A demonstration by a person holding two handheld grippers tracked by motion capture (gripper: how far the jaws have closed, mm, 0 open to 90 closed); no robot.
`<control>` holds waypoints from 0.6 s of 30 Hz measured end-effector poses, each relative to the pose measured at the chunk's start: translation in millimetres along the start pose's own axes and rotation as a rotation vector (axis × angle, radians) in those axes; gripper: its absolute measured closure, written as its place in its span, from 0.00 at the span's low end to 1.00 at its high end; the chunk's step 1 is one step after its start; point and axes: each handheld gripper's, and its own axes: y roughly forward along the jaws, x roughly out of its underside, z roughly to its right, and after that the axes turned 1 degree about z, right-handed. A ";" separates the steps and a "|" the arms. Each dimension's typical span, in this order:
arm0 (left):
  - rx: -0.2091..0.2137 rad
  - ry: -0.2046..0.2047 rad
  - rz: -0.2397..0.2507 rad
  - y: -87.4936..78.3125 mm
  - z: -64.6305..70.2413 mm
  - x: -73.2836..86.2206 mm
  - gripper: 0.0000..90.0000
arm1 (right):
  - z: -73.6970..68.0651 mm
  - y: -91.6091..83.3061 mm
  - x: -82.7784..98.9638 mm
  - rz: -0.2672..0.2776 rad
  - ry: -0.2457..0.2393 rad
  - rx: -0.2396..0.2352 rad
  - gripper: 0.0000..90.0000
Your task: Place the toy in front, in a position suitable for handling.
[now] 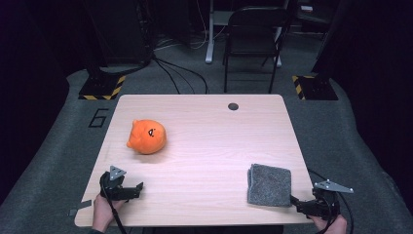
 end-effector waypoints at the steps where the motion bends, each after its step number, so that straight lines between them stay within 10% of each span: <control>1: 0.000 0.000 0.000 0.0 0.0 0.0 0.00 | 0.7 0.3 -0.2 0.003 -0.012 -0.002 0.04; 18: -0.002 0.002 0.002 0.3 -0.1 -0.1 0.00 | -7.9 -0.1 -5.2 0.006 -0.043 -0.027 0.06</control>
